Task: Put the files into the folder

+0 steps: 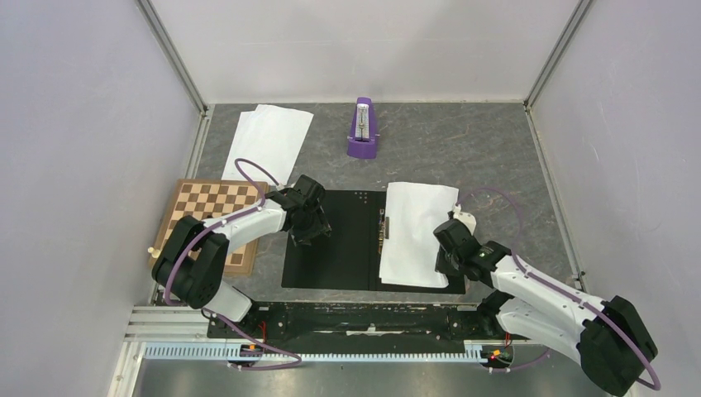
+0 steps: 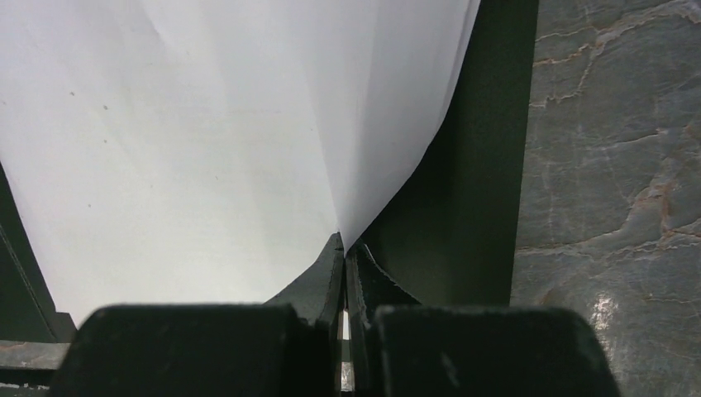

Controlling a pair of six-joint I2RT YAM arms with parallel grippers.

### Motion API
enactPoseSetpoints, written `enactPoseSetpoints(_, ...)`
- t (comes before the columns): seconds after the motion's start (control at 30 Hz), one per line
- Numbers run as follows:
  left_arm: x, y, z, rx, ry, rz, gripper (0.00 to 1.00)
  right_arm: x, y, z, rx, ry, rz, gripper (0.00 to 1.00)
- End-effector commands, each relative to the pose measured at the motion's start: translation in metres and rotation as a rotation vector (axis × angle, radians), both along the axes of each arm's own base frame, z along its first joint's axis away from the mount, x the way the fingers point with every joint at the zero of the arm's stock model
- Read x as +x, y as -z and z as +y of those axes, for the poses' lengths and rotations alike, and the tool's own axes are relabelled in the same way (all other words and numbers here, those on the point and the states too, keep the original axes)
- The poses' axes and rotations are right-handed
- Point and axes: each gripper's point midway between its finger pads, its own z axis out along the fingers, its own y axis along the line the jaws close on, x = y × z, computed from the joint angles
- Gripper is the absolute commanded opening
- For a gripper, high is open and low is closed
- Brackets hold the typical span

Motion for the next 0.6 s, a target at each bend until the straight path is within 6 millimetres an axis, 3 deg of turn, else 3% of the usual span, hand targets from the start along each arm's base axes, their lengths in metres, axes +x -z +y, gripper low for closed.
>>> enactPoseSetpoints(0.0,-0.004,0.0,-0.002,-0.01,-0.025,0.007,0.66,0.001,-0.011,0.008,0.001,-0.015,0.014,0.0)
enactPoseSetpoints(0.57,-0.004,0.001,-0.003,-0.015,-0.021,0.008,0.66,0.001,-0.015,-0.007,-0.136,-0.123,0.034,0.0)
